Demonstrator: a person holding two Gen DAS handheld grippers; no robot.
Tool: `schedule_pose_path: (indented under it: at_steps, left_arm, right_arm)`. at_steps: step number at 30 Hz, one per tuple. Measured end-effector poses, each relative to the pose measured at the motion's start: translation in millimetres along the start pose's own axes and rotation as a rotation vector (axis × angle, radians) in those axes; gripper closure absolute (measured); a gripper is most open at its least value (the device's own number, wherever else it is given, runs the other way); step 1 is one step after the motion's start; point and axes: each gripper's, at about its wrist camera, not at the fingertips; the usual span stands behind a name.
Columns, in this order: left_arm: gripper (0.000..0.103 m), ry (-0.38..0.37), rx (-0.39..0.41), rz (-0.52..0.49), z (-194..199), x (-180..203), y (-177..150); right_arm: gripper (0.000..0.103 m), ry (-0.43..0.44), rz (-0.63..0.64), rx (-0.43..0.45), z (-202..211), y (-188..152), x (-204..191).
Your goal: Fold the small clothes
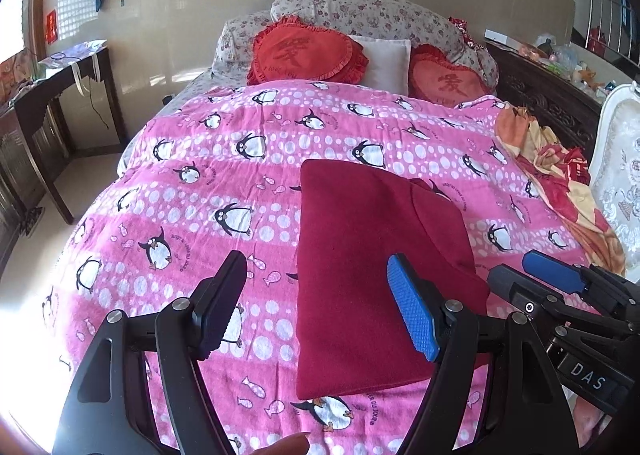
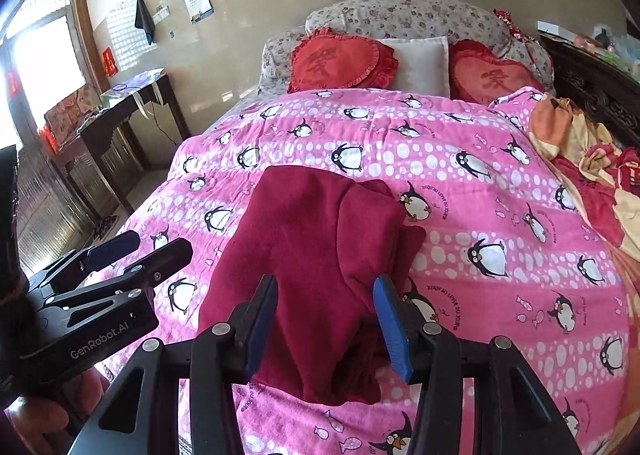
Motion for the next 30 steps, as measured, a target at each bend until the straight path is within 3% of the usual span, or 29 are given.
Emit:
schedule_pose_path:
  at_steps: [4, 30]
  left_arm:
    - [0.030, -0.002, 0.013, 0.006, 5.0, -1.5, 0.0]
    - [0.030, 0.007, -0.007, 0.001, 0.1, -4.3, -3.7]
  right_arm:
    - [0.037, -0.007, -0.010, 0.025, 5.4, -0.2, -1.4]
    - [0.037, -0.021, -0.007, 0.002, 0.9, 1.2, -5.4]
Point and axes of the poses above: each gripper's, at about its wrist camera, not at the fingertips, and z roughly against the way its jaws point, x to its right, y to its top, and after that the axes turned 13 degrees about -x, right-handed
